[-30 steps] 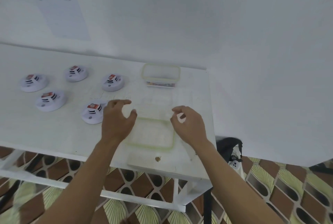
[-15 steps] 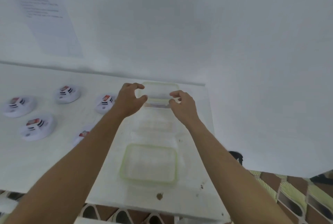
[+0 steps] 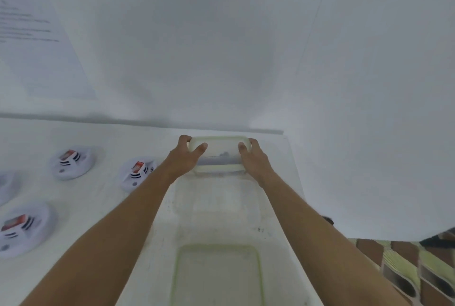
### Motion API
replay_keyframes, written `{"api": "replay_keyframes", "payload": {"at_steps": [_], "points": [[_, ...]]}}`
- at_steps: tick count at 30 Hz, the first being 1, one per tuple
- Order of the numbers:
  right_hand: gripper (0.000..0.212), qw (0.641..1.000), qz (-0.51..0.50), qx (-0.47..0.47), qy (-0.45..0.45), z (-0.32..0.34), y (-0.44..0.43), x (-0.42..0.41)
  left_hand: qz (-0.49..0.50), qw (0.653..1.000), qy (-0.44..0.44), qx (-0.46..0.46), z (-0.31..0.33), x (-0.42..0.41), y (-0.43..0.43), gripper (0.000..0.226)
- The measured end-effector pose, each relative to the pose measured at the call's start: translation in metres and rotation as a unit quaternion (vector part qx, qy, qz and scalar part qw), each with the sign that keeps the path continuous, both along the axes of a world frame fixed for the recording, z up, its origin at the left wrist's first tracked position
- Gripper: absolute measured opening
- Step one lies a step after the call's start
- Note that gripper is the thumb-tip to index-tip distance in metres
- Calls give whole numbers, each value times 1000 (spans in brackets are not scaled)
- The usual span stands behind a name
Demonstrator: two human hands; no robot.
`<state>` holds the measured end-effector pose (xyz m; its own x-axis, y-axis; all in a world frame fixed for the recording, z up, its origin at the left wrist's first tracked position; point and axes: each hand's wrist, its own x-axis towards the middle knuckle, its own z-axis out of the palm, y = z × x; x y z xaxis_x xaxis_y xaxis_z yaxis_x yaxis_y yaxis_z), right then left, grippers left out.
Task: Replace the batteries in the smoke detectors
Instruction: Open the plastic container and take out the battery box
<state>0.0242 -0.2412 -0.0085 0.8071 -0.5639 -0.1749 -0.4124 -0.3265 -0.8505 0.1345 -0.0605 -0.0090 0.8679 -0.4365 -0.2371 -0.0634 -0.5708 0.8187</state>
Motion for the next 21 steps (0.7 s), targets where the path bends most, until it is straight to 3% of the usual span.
{"api": "replay_keyframes", "payload": {"at_steps": [2, 5, 14, 17, 21], "points": [[52, 1000, -2, -1, -4, -3, -1, 1, 1, 1000, 15, -23, -3, 3, 1, 58], [52, 1000, -6, -3, -14, -7, -2, 3, 28, 996, -79, -4, -3, 7, 0, 56], [54, 1000, 10, -12, -19, -5, -14, 15, -92, 979, -176, 41, 13, 31, -13, 58], [55, 999, -12, -36, -30, 0, -18, 23, -126, 972, -181, 77, 19, 32, -25, 51], [45, 994, -85, -7, -66, -1, -21, 29, -104, 977, -151, 112, 16, 33, -30, 65]]}}
